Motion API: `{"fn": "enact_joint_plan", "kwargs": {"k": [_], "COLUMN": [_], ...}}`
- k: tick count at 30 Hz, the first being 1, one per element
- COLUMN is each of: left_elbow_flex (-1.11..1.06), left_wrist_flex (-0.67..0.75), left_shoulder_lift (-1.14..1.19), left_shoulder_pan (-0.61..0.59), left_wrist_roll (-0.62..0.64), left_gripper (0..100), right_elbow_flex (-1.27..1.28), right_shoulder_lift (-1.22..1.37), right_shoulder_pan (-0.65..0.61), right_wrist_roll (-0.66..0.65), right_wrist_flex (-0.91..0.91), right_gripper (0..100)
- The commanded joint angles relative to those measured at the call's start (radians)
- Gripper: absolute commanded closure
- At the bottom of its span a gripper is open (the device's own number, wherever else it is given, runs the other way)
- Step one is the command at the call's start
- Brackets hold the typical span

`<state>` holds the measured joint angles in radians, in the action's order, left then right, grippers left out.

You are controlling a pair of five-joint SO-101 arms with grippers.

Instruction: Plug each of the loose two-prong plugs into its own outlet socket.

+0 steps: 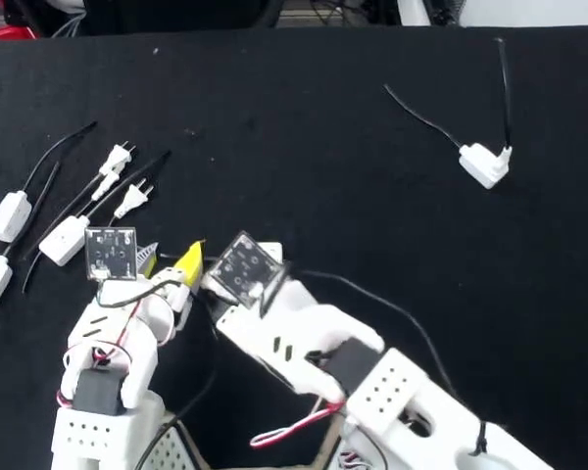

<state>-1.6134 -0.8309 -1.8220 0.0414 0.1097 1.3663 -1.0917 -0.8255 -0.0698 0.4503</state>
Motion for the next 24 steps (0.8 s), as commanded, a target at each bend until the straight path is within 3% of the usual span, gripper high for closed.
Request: {"fn": "enact_joint_plan", "kwargs": {"k": [1, 16, 24], "left_elbow_flex": [0.008, 0.041, 0.162], "left_wrist_flex": [-0.011, -0.002, -0.011], "left_shoulder_lift": [0.014, 0.014, 0.015], "left_shoulder_pan": [0.015, -0.012, -0.157], "left_wrist_roll": [-0.017, -0.017, -0.017], "left_gripper": [78, 78, 78], "right_elbow_flex": [-0.010, -0.004, -0.053], "right_shoulder_lift": [-0.088, -0.101, -0.099], "right_shoulder_pan": [0.020, 0.023, 0.189], "right_wrist_roll": [0.002, -0.006, -0.044], "right_wrist_flex": [-0.005, 0.060, 0.164], "right_gripper": [98.8, 98.8, 98.8]}}
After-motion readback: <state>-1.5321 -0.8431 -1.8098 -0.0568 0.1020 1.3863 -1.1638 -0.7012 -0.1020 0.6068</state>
